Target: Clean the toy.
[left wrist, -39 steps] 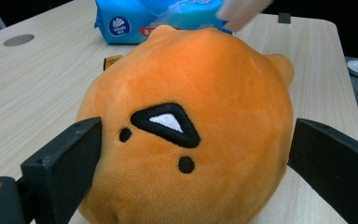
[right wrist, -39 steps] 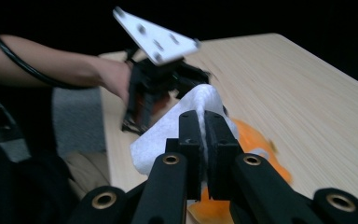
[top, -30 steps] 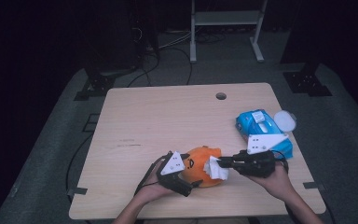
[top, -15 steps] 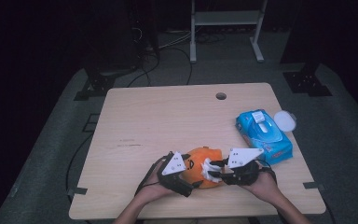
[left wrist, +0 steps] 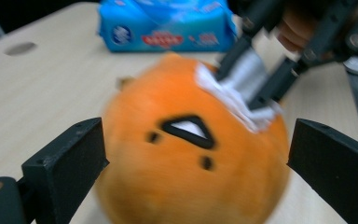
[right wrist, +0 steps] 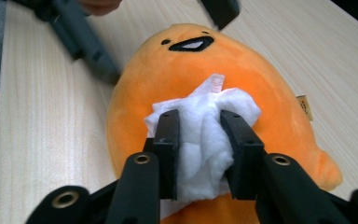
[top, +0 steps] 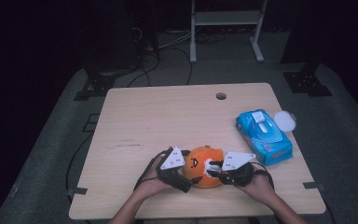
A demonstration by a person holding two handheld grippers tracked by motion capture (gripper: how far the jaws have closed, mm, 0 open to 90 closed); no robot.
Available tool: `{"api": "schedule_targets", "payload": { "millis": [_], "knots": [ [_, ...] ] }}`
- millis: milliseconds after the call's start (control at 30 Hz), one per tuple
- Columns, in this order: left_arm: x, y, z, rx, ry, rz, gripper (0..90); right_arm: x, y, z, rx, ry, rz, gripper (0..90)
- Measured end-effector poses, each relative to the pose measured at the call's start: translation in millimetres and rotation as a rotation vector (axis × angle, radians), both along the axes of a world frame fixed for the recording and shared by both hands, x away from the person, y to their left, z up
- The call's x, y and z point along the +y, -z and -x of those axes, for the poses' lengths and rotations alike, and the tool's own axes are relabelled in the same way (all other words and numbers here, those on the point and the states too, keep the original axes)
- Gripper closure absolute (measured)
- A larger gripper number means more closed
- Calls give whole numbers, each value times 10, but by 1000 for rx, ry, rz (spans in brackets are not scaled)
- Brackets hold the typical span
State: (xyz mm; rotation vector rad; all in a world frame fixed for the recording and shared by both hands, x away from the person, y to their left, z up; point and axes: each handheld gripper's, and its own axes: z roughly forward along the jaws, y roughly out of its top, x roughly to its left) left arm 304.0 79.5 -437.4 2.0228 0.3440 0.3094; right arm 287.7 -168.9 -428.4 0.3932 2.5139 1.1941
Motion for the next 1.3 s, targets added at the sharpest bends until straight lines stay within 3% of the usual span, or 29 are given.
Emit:
{"api": "schedule_targets", "payload": {
  "millis": [100,133,167,200,233,300,533,567,600,633,767,800,833,900,1000,1233,1300],
  "knots": [
    [-2,-12,-85,-3,-31,-5,37,0,-13,-4,12,10,-4,712],
    [-29,62,-122,14,-25,-36,37,-2,-25,-6,15,10,-3,721],
    [-29,62,-122,14,-25,-36,60,-2,-25,-6,15,10,-3,721],
    [-27,129,-128,50,-17,-14,88,-40,-57,-15,24,8,-7,733],
    [-19,133,-130,60,-18,-8,95,-74,-66,-15,33,9,-14,740],
    [-15,123,-126,64,-17,-11,135,-116,-74,-9,45,15,-26,751],
    [-49,112,-82,39,-34,-28,149,-409,-54,20,69,92,-24,761],
    [-49,112,-82,39,-34,-28,149,-409,-54,20,69,92,-24,761],
    [-49,115,-85,35,-39,-35,150,-394,-75,33,92,87,-62,762],
    [-51,127,-93,43,-49,-21,149,-356,-93,54,92,78,-69,762],
    [-47,116,-95,42,-47,-25,147,-198,-109,98,88,20,-68,761],
    [-36,94,-87,20,-27,-28,141,-150,-99,102,73,15,-43,762],
    [-7,41,-58,-18,14,11,130,-128,-80,64,65,8,-31,762],
    [-3,21,-49,-29,34,20,132,-142,-80,43,73,17,-38,762],
    [-51,51,-21,-65,45,-50,173,-247,-80,-33,79,43,-51,762],
    [-74,71,-48,-21,-15,-59,216,-435,-67,-65,73,104,-36,762],
    [-63,96,-87,-3,-36,-47,217,-451,-100,-25,76,108,-62,762]
  ]
}}
